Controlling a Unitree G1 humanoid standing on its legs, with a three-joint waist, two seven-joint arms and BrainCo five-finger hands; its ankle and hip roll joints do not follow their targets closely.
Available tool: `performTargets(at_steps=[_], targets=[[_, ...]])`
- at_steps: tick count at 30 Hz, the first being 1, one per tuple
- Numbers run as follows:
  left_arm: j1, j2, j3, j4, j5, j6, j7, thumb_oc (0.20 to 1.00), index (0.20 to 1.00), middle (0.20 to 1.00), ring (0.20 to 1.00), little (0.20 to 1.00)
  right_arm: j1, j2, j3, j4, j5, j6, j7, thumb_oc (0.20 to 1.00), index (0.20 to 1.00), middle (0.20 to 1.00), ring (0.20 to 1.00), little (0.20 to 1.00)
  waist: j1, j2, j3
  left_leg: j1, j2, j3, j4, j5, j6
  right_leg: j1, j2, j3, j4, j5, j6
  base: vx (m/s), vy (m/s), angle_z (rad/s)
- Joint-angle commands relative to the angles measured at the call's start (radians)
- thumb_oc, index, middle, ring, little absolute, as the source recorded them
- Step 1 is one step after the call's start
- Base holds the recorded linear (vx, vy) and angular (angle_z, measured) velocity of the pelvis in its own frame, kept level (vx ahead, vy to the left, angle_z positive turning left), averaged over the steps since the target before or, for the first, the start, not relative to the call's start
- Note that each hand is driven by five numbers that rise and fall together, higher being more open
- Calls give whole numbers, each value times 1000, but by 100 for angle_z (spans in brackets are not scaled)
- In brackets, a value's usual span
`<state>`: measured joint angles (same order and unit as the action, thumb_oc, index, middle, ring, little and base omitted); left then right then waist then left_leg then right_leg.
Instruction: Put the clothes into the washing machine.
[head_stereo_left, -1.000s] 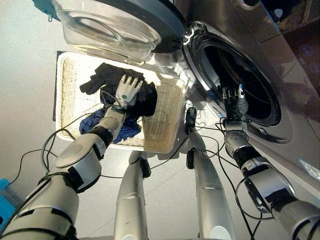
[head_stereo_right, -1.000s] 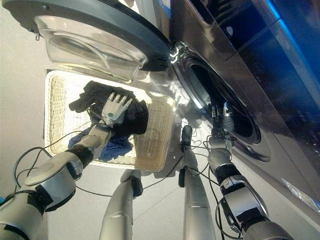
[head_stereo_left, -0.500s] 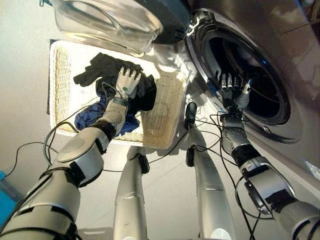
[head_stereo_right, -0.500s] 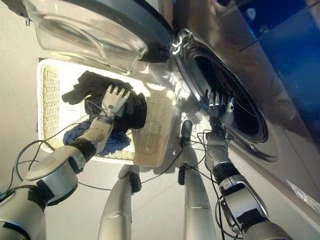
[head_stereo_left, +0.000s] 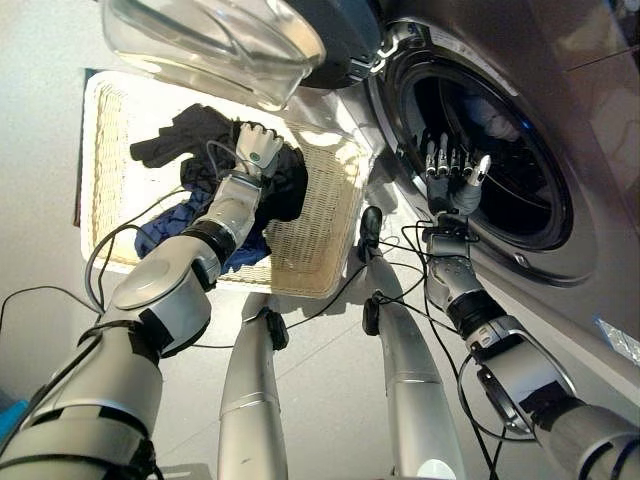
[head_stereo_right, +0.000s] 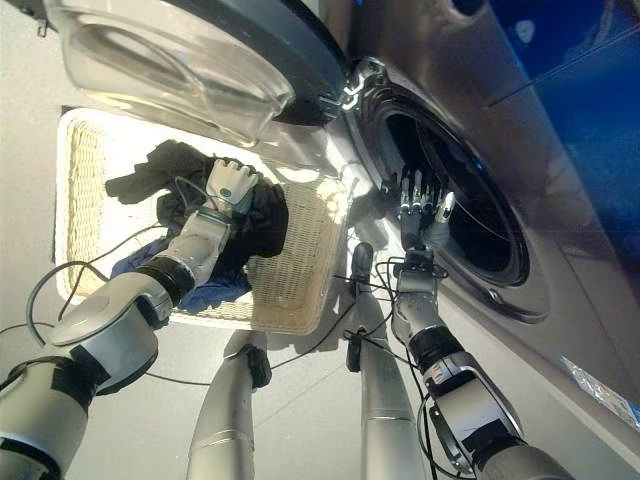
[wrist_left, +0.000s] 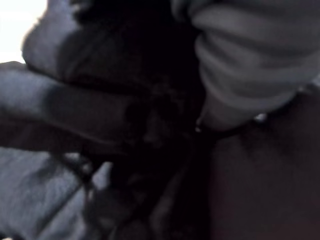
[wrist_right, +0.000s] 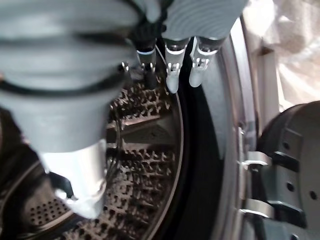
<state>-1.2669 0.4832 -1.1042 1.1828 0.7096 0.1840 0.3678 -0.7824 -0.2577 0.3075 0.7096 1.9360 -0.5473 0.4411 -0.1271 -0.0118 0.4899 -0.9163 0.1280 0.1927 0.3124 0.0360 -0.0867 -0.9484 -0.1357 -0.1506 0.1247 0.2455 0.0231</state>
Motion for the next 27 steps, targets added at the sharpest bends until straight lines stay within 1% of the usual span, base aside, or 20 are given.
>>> performTargets(at_steps=[1,2,5,6,7,8,9,11,13,15,16,19,20,22,23,24,25,26,27], targets=[[95,42,50,57,-37,-66,70,200,200,200,200,200,-7,-27,-30,-45,1,-21,17,1000,1000,1000,1000,1000,25,23,30,57,-51,59,-159,93,-60,32,-17,-57,108,-82,153,-21,5,-3],[101,49,55,53,-46,-89,108,200,200,200,200,200,2,-27,-33,-46,-5,-24,12,1000,1000,1000,1000,1000,27,24,30,68,-51,58,-158,92,-61,41,-20,-59,110,-84,152,0,0,0],[106,52,61,51,-54,-103,132,200,200,200,200,200,6,-29,-35,-44,-13,-27,8,1000,1000,1000,1000,1000,28,25,30,77,-51,59,-159,92,-61,49,-21,-63,111,-85,152,0,0,0],[109,54,66,49,-63,-118,158,200,200,200,200,200,10,-29,-36,-44,-28,-35,-1,1000,1000,1000,1000,1000,30,25,30,85,-52,60,-160,91,-61,57,-22,-65,111,-86,152,-28,7,4],[119,60,85,37,-81,-146,220,200,200,200,200,200,17,-32,-37,-42,-103,-63,-38,1000,1000,1000,1000,1000,33,26,30,102,-50,62,-162,91,-60,73,-25,-71,115,-92,150,-40,15,6],[131,66,108,30,-101,-174,274,200,200,200,200,200,24,-33,-36,-43,-171,-74,-79,1000,1000,1000,1000,1000,36,26,30,114,-50,62,-161,89,-60,84,-26,-74,117,-95,148,-36,18,8],[135,67,115,28,-113,-186,296,200,200,200,200,200,27,-33,-35,-43,-194,-73,-89,1000,1000,1000,1000,1000,36,25,30,117,-50,62,-161,89,-61,87,-26,-74,118,-96,148,-30,19,6],[159,73,170,7,-129,-240,360,200,200,200,200,200,53,-32,-31,-42,-311,-68,-153,1000,1000,1000,1000,1000,41,26,30,146,-52,60,-164,88,-58,113,-28,-78,121,-106,145,-27,20,4],[170,75,191,0,-131,-262,386,200,200,200,200,200,62,-33,-28,-38,-365,-65,-179,1000,1000,1000,1000,1000,43,26,30,154,-53,59,-164,87,-57,122,-29,-80,122,-108,144,-15,21,4],[212,71,259,-28,-136,-320,476,200,200,200,200,200,91,-31,-11,-22,-511,-57,-256,1000,1000,1000,1000,1000,49,27,30,184,-55,59,-166,85,-52,152,-29,-85,127,-121,140,-17,35,1],[227,71,283,-38,-137,-341,505,200,200,200,200,200,104,-30,-5,-18,-538,-49,-272,1000,1000,1000,1000,1000,52,27,30,193,-55,59,-166,83,-50,161,-29,-87,129,-126,139,0,0,0],[274,68,353,-72,-163,-409,569,200,200,200,200,200,142,-28,4,6,-599,-27,-278,1000,1000,1000,1000,1000,57,28,30,211,-57,54,-161,76,-45,181,-31,-92,136,-139,134,0,0,0],[299,60,394,-94,-188,-448,588,200,200,200,200,200,154,-28,18,17,-676,-31,-291,1000,1000,1000,1000,1000,60,29,30,218,-60,50,-163,74,-43,189,-29,-94,136,-144,132,0,0,0],[312,58,416,-109,-220,-483,599,200,200,200,200,200,159,-27,27,16,-758,-34,-316,1000,1000,1000,1000,1000,61,30,30,222,-61,49,-162,73,-42,193,-29,-94,138,-148,130,0,0,0],[346,43,478,-154,-246,-538,607,200,200,200,200,200,159,-33,60,21,-987,-27,-382,1000,1000,1000,1000,1000,68,30,30,229,-64,41,-160,68,-40,203,-28,-95,138,-154,127,0,0,0],[358,38,503,-175,-264,-579,607,200,200,200,200,200,156,-41,82,24,-1081,-16,-432,1000,1000,1000,1000,1000,71,30,30,233,-65,39,-158,65,-39,207,-29,-96,141,-157,126,0,0,0],[372,28,532,-203,-279,-618,605,200,200,200,200,200,153,-49,104,33,-1218,33,-478,1000,1000,1000,1000,1000,75,29,30,239,-66,36,-156,62,-38,213,-30,-98,143,-161,124,0,0,0],[386,18,560,-231,-296,-672,598,200,200,200,200,200,147,-65,128,65,-1343,74,-507,1000,1000,1000,1000,1000,81,29,30,244,-66,32,-153,58,-36,219,-33,-103,147,-166,123,0,0,0],[386,18,560,-231,-296,-672,598,200,200,200,200,200,147,-65,128,65,-1343,74,-507,1000,1000,1000,1000,1000,81,29,30,244,-66,32,-153,58,-36,219,-33,-103,147,-166,123,-4,-52,1]])
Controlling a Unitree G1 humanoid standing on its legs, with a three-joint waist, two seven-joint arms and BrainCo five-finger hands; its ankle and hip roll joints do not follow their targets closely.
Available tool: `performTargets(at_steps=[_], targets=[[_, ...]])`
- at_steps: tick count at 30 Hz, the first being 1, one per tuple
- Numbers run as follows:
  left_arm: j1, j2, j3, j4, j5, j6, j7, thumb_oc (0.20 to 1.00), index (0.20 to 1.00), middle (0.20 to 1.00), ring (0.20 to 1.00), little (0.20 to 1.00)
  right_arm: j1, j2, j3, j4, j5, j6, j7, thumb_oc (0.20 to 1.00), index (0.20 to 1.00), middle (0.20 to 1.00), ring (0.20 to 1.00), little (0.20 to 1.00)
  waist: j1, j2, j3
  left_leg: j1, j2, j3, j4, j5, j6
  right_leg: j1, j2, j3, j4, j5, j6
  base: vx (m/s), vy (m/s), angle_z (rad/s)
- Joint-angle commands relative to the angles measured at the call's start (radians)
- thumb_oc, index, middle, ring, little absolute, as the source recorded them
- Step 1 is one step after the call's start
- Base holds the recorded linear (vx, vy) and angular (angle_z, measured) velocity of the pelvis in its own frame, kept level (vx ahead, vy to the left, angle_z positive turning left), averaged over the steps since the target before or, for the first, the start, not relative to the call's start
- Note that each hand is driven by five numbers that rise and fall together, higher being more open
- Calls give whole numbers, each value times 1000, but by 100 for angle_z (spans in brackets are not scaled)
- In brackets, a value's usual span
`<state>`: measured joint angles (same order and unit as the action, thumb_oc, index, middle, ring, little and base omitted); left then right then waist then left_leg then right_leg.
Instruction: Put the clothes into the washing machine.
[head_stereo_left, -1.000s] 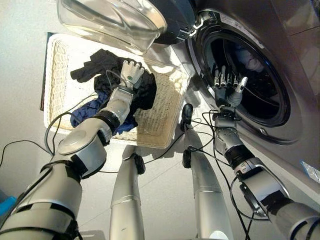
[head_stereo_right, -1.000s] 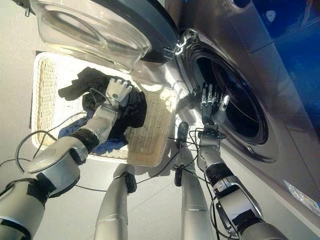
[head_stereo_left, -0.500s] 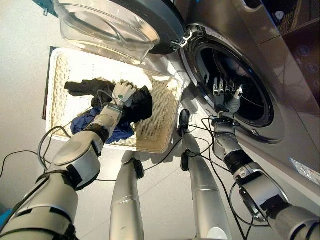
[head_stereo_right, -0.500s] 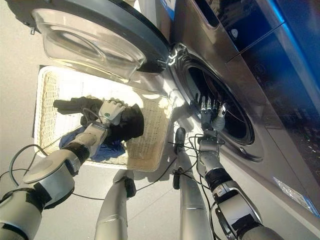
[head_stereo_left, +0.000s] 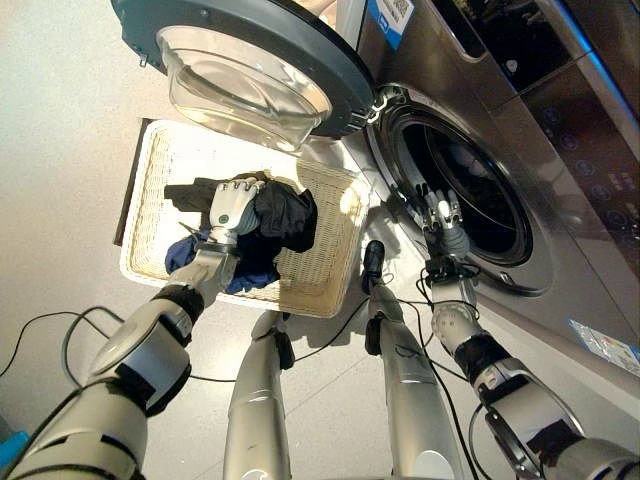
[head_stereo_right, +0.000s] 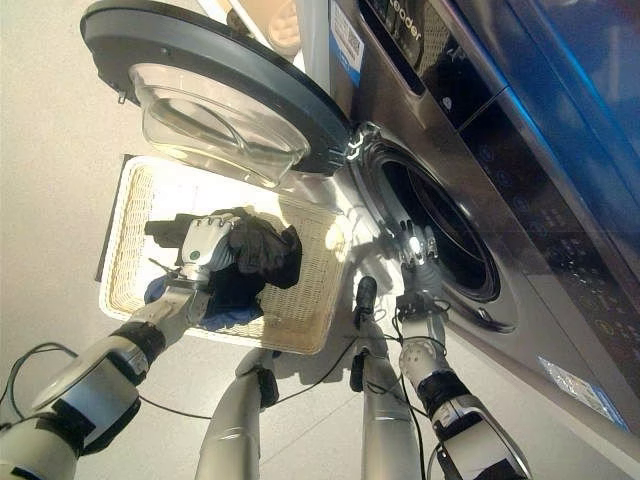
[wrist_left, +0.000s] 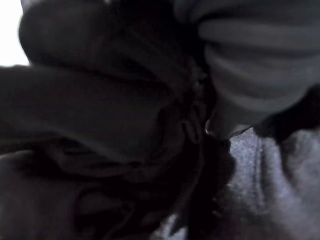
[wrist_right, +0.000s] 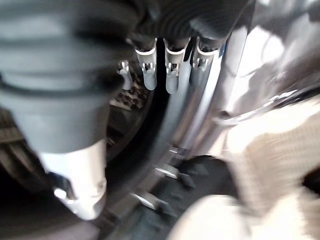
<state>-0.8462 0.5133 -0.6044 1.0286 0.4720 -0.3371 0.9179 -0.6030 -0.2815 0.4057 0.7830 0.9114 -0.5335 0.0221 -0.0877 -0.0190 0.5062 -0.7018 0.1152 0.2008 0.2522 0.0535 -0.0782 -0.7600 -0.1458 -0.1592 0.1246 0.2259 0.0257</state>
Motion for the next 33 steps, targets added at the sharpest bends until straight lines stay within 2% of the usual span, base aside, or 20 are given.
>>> performTargets(at_steps=[1,4,5,6,7,8,9,11,13,14,16,19,21,24,29,33], targets=[[-15,-26,100,-123,-106,-221,3,200,200,200,200,200,-47,-68,59,28,-493,115,-100,1000,1000,1000,1000,1000,53,37,14,30,-55,17,-88,37,-40,35,-26,-102,150,-149,117,3,-54,0],[4,-39,122,-163,-183,-292,-61,200,200,200,200,200,-62,-100,101,70,-645,131,-130,1000,1000,1000,1000,1000,64,34,14,43,-55,13,-82,27,-37,50,-29,-109,156,-158,116,7,-67,10],[16,-54,132,-198,-264,-325,-139,200,200,200,200,200,-82,-121,127,80,-744,157,-172,1000,1000,1000,1000,1000,73,33,14,45,-56,8,-77,24,-35,55,-30,-114,164,-163,115,0,-51,14],[16,-54,132,-198,-264,-325,-139,200,200,200,200,200,-82,-121,127,80,-744,157,-172,1000,1000,1000,1000,1000,73,33,14,45,-56,8,-77,24,-35,55,-30,-114,164,-163,115,-3,-68,11],[24,-65,138,-217,-310,-334,-198,200,200,200,200,200,-99,-130,142,90,-796,162,-198,1000,1000,1000,1000,1000,78,33,14,46,-56,5,-75,22,-34,57,-32,-117,167,-165,115,-5,-67,11],[33,-84,141,-249,-400,-347,-301,200,200,200,200,200,-140,-147,165,87,-883,182,-237,1000,1000,1000,1000,1000,87,36,14,46,-59,-1,-71,19,-32,59,-33,-120,174,-168,116,-7,-87,14],[38,-92,142,-269,-446,-347,-350,200,200,200,200,200,-159,-155,172,76,-922,201,-235,1000,1000,1000,1000,1000,92,38,14,46,-60,-3,-71,18,-32,59,-34,-122,177,-169,116,-5,-62,9],[42,-97,143,-281,-481,-348,-386,200,200,200,200,200,-172,-159,178,70,-940,213,-236,1000,1000,1000,1000,1000,94,40,14,47,-61,-4,-71,18,-32,59,-34,-124,178,-170,116,-1,-36,2],[58,-118,152,-338,-626,-354,-550,200,200,200,200,200,-234,-171,195,62,-961,255,-215,1000,1000,1000,1000,1000,109,51,14,49,-63,-12,-69,16,-30,61,-39,-130,187,-175,116,8,-53,3],[58,-118,153,-339,-634,-354,-559,200,200,200,200,200,-235,-172,196,62,-962,256,-215,1000,1000,1000,1000,1000,109,51,14,49,-64,-13,-69,16,-30,61,-40,-130,188,-175,116,11,-36,6],[69,-129,158,-369,-728,-345,-680,200,200,200,200,200,-266,-175,200,65,-973,270,-204,1000,1000,1000,1000,1000,118,56,14,52,-66,-16,-68,14,-28,66,-41,-134,189,-177,115,15,-48,5],[92,-153,148,-457,-863,-281,-881,200,200,200,200,200,-310,-175,201,59,-942,297,-145,1000,1000,1000,1000,1000,134,70,14,55,-75,-26,-64,10,-20,69,-48,-141,198,-180,113,22,-63,7],[100,-156,140,-488,-898,-251,-953,200,200,200,200,200,-320,-178,202,52,-932,302,-138,1000,1000,1000,1000,1000,137,75,14,52,-79,-30,-60,9,-17,67,-50,-142,201,-179,113,16,-27,13],[107,-152,105,-543,-908,-219,-1013,200,200,200,200,200,-340,-185,205,21,-907,310,-137,1000,1000,1000,1000,1000,142,83,14,47,-85,-38,-54,7,-13,64,-52,-141,203,-177,111,20,-23,11],[105,-129,72,-600,-902,-178,-1033,200,200,200,200,200,-350,-178,189,-60,-851,318,-129,1000,1000,1000,1000,1000,141,86,14,49,-91,-38,-54,6,-9,63,-48,-135,199,-173,111,16,-9,9],[101,-135,72,-617,-920,-147,-1053,200,200,200,200,200,-352,-163,201,-123,-833,325,-55,1000,1000,1000,1000,1000,136,82,14,44,-93,-39,-42,4,-6,59,-49,-128,205,-173,108,1,0,1]])
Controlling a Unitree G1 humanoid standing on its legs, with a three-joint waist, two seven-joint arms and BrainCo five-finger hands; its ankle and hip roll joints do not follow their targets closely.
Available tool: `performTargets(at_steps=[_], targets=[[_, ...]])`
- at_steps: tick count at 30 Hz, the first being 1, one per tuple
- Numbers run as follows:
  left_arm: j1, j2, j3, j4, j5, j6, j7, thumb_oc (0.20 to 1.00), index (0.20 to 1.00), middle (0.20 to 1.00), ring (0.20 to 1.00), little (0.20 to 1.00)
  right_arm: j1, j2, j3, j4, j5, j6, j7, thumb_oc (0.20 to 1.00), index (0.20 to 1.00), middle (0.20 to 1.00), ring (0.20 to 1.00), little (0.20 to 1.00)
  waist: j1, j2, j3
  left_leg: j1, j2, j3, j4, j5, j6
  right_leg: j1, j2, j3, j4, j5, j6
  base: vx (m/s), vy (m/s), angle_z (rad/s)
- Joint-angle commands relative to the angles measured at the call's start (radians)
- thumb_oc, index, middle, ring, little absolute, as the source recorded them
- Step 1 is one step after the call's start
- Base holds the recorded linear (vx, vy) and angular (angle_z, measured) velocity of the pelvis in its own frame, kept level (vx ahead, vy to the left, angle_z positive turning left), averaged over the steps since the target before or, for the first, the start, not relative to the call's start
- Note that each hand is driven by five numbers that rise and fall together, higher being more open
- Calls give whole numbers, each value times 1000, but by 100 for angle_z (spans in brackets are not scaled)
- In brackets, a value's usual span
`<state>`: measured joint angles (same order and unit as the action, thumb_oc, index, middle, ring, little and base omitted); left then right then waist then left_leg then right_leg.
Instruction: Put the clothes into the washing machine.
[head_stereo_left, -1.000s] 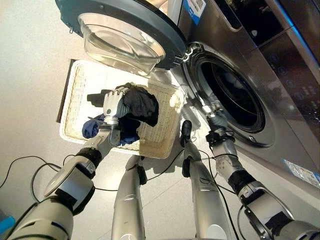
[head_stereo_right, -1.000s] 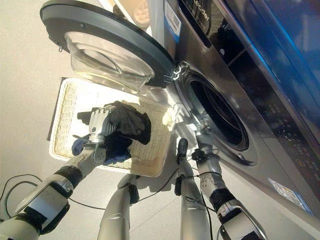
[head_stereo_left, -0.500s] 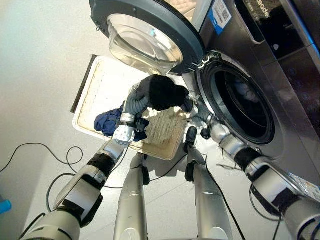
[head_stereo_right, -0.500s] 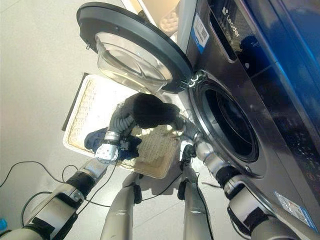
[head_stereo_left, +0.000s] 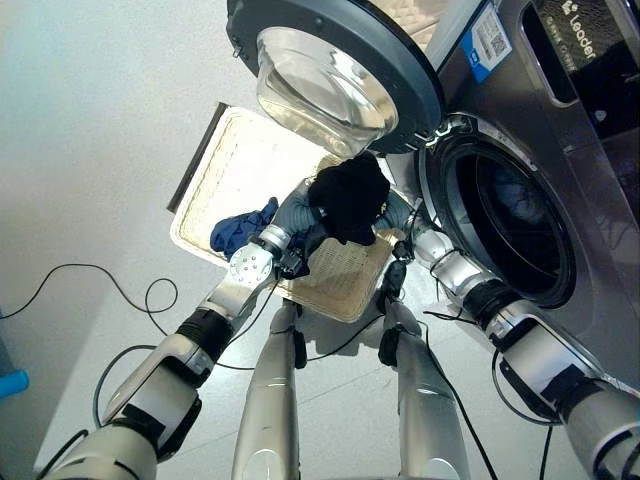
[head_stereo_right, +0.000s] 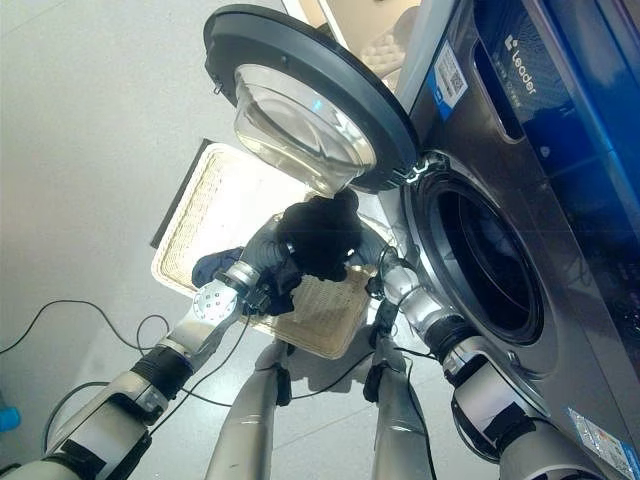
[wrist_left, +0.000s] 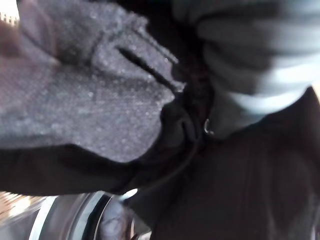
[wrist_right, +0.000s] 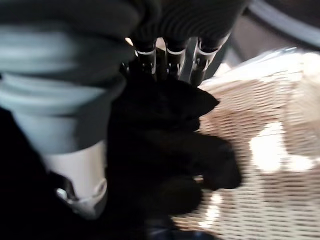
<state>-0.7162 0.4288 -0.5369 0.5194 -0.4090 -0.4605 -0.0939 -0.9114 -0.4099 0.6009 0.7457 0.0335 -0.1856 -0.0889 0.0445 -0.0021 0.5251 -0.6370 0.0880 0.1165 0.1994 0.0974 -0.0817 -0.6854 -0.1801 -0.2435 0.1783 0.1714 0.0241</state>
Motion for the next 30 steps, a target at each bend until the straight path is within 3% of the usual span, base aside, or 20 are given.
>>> performTargets(at_steps=[1,10,15,16,18,22,30], targets=[[-28,-55,4,-112,-51,-17,-52,200,200,200,200,200,-43,-31,13,-96,56,-25,83,1000,1000,1000,1000,1000,3,65,-5,-19,-66,45,12,-41,-1,-14,-15,-42,151,-119,109,0,0,0],[-54,-104,-13,-117,-139,75,-114,200,200,200,200,200,-38,20,4,-108,265,-75,145,1000,1000,1000,1000,1000,0,60,-5,-13,-71,44,19,-43,4,-6,-14,-36,149,-115,107,2,-3,1],[-58,-132,-17,-120,-190,104,-131,200,200,200,200,200,-27,57,-18,-123,442,-113,251,1000,1000,1000,1000,1000,-5,58,-5,-16,-74,44,23,-44,3,-8,-13,-34,148,-114,105,0,0,0],[-57,-138,-18,-119,-191,107,-131,200,200,200,200,200,-24,64,-21,-128,465,-119,267,809,809,809,809,809,-5,58,-5,-17,-75,43,26,-45,3,-9,-13,-34,149,-114,105,0,0,0],[-57,-143,-19,-117,-188,109,-132,200,200,200,200,200,-19,76,-27,-135,518,-127,296,200,200,200,200,200,-6,57,-5,-17,-75,43,27,-46,3,-8,-13,-33,149,-114,105,0,0,0],[-64,-154,-23,-98,-146,108,-107,200,200,200,200,200,-9,94,-48,-126,624,-123,364,200,200,200,200,200,-9,53,-5,-12,-77,45,26,-46,2,-1,-11,-34,142,-112,104,0,0,0],[-78,-146,-32,-56,-33,80,-22,200,200,200,200,200,13,99,-59,-82,645,-140,375,200,200,200,200,200,-18,50,-5,-14,-73,52,30,-47,0,-3,-10,-32,137,-108,105,0,0,0]])
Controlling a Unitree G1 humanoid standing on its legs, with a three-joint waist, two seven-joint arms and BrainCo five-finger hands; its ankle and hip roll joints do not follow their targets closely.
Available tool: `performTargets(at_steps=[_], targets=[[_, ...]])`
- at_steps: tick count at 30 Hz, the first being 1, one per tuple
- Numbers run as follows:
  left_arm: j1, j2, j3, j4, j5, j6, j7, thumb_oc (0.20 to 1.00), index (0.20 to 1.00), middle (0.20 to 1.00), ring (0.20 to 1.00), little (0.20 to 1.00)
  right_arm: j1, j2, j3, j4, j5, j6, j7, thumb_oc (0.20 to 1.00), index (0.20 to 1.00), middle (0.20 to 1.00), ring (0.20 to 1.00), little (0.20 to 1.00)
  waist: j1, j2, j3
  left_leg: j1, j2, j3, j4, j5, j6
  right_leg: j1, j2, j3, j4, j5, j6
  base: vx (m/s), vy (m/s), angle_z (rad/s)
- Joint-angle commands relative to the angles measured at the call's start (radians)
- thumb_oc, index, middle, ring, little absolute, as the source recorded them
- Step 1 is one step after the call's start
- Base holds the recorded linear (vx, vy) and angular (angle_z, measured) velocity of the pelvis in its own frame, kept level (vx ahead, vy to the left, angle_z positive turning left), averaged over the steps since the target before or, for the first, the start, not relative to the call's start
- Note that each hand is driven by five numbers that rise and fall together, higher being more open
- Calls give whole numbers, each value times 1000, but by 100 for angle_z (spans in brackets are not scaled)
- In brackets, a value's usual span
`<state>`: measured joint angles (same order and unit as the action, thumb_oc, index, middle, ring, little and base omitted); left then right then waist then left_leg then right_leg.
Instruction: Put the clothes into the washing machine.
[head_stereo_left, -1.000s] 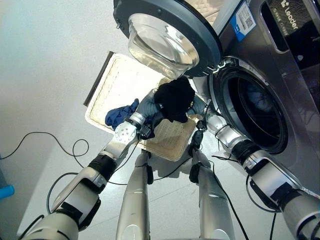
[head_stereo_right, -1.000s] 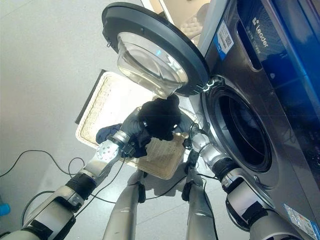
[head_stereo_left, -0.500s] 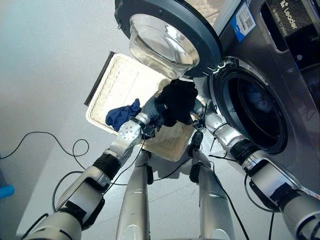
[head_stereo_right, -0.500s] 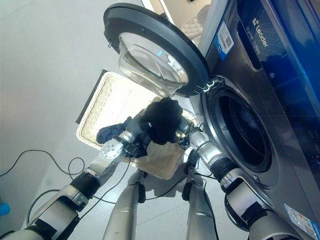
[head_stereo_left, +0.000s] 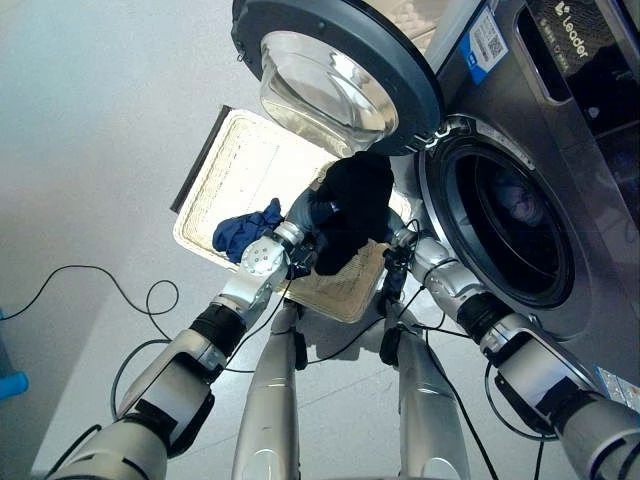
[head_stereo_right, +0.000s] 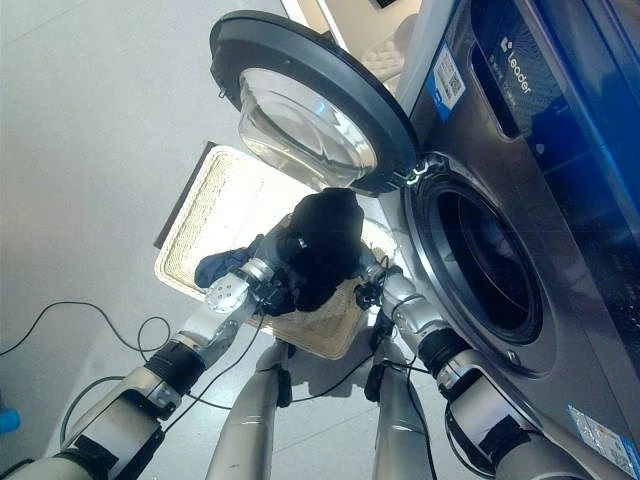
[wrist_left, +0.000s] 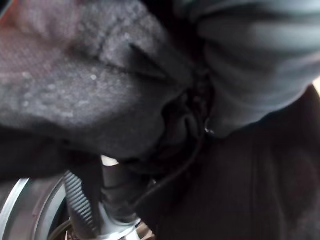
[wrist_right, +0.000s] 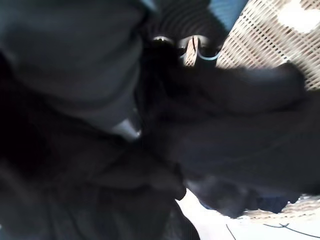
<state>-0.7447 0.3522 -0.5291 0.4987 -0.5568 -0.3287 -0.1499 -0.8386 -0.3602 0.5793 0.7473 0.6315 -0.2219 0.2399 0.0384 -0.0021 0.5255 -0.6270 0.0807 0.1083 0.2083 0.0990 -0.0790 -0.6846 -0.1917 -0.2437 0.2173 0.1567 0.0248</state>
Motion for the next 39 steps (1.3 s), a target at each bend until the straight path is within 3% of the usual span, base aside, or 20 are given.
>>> performTargets(at_steps=[1,2,3,4,10,17,22,30,39], targets=[[-55,-65,-42,-28,144,-55,52,382,382,382,382,382,-57,51,-39,-79,50,-108,46,200,200,200,200,200,-14,50,-5,-24,-65,62,20,-48,-3,-4,2,-31,97,-93,105,0,0,0],[-57,-62,-44,-25,153,-57,60,592,592,592,592,592,-55,52,-40,-77,54,-109,46,200,200,200,200,200,-14,50,-5,-25,-64,64,20,-48,-4,-5,3,-31,97,-93,105,0,0,0],[-59,-60,-45,-22,167,-58,70,730,730,730,730,730,-54,53,-41,-75,63,-110,45,200,200,200,200,200,-15,50,-5,-25,-64,65,20,-47,-4,-6,3,-31,97,-93,105,0,0,0],[-66,-51,-49,-13,226,-69,104,1000,1000,1000,1000,1000,-48,56,-46,-72,77,-113,39,200,200,200,200,200,-18,50,-5,-28,-63,67,22,-48,-5,-7,3,-30,96,-93,105,0,0,0],[-85,-35,-69,12,334,-80,151,1000,1000,1000,1000,1000,-34,66,-73,-45,179,-134,38,200,200,200,200,200,-27,52,-5,-25,-62,73,21,-50,-6,-8,7,-20,90,-90,107,4,7,-3],[-95,-24,-78,12,374,-217,172,1000,1000,1000,1000,1000,-4,91,-131,2,344,-166,60,200,200,200,200,200,-41,57,-5,-27,-60,87,19,-54,-9,-10,10,-12,74,-83,109,3,17,-9],[-99,-12,-102,14,454,-241,205,1000,1000,1000,1000,1000,23,105,-174,45,476,-199,107,200,200,200,200,200,-50,61,-5,-30,-57,96,21,-57,-9,-18,13,-4,77,-83,109,-6,33,-7],[-117,14,-149,42,624,-268,353,1000,1000,1000,1000,1000,55,129,-247,122,719,-237,189,200,200,200,200,200,-76,74,-5,-21,-50,124,2,-54,-13,-20,31,14,65,-84,109,-5,60,-12],[-120,11,-149,73,686,-271,632,1000,1000,1000,1000,1000,93,147,-328,235,929,-218,252,200,200,200,200,200,-103,116,-5,-5,-55,153,-12,-49,-17,-20,44,48,51,-88,101,6,93,-15]])
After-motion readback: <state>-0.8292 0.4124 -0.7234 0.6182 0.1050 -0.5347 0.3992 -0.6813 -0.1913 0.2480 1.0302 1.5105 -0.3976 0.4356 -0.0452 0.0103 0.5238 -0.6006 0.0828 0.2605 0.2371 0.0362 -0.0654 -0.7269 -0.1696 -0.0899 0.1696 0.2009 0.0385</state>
